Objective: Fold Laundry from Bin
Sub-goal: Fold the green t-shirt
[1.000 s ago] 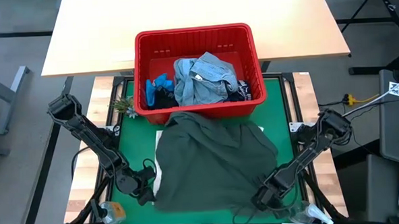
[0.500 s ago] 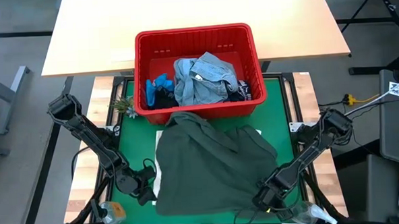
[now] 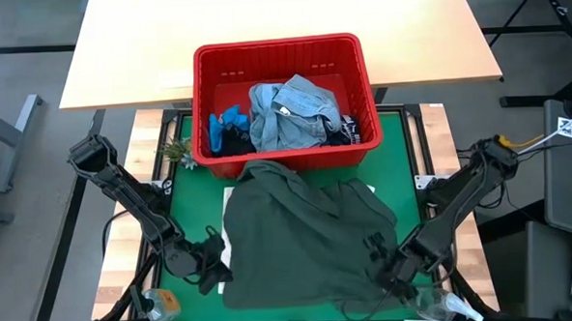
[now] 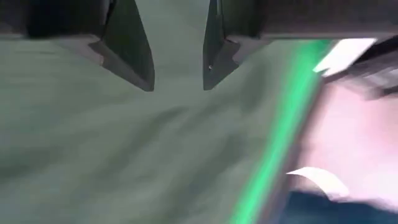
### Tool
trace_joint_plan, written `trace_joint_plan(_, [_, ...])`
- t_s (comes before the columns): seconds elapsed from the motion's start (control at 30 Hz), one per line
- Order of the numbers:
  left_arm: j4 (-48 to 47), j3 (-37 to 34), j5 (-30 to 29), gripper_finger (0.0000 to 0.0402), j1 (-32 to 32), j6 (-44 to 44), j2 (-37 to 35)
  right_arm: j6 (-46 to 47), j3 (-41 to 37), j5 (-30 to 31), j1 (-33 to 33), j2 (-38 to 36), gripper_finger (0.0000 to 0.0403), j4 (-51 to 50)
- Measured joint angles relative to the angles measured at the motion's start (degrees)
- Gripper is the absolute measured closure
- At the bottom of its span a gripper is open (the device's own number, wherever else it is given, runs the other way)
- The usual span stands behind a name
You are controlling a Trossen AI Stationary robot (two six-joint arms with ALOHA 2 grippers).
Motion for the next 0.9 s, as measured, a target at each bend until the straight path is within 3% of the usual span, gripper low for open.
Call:
trace_joint_plan(0.1, [0.3, 0.0, -4.0, 0.0281, 1.4, 4.0, 0.0, 0.3, 0.0, 11.7, -1.4, -0.6, 0.0265, -4.0])
trace_joint_plan(0.2, [0.3, 0.0, -7.0, 0.0281, 3.7, 7.5, 0.0, 0.6, 0.0, 16.2, -4.4, -0.6, 0.0265, -9.5])
trace_joint_plan(0.33, [0.4, 0.0, -8.7, 0.0281, 7.8, 12.7, 0.0, -1.6, -0.1, 17.0, -10.7, -0.5, 0.0265, -14.5])
trace_joint_plan(0.53, [0.8, 0.0, -8.4, 0.0281, 14.1, 19.7, 0.0, -15.7, -0.1, 15.9, -20.2, -0.5, 0.0265, -11.8])
trace_joint_plan(0.9, [-6.5, 0.0, -6.3, 0.0281, 17.6, 20.3, 0.0, -21.1, -0.1, 16.4, -30.7, 6.5, 0.0265, -10.0])
